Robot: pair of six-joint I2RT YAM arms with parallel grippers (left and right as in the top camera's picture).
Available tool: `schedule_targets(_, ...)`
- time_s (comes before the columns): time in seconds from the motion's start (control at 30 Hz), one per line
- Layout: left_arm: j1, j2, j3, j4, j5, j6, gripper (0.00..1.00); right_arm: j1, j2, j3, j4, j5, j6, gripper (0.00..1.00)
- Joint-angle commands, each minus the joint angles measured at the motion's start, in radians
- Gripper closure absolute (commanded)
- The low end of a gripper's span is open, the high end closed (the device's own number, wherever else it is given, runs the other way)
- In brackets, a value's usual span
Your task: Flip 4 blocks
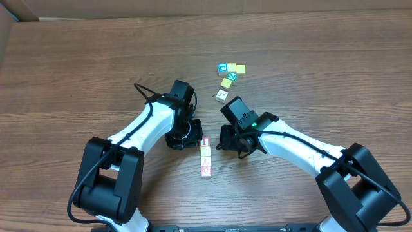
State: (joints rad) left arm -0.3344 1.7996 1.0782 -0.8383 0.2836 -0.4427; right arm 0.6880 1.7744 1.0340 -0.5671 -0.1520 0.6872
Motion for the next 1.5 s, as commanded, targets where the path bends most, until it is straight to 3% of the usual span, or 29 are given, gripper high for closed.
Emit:
schedule_targets(0.0,-0.008,0.011,-0.011,-0.001,0.024,-0.010,0.96,0.002,0.001,0.015,0.005,0.010,-0.008,0.61)
schedule_targets(1.47,-0.022,0.011,-0.011,0.002,-0.026,-0.030,0.96,0.002,0.001,0.015,0.004,0.010,-0.008,0.61)
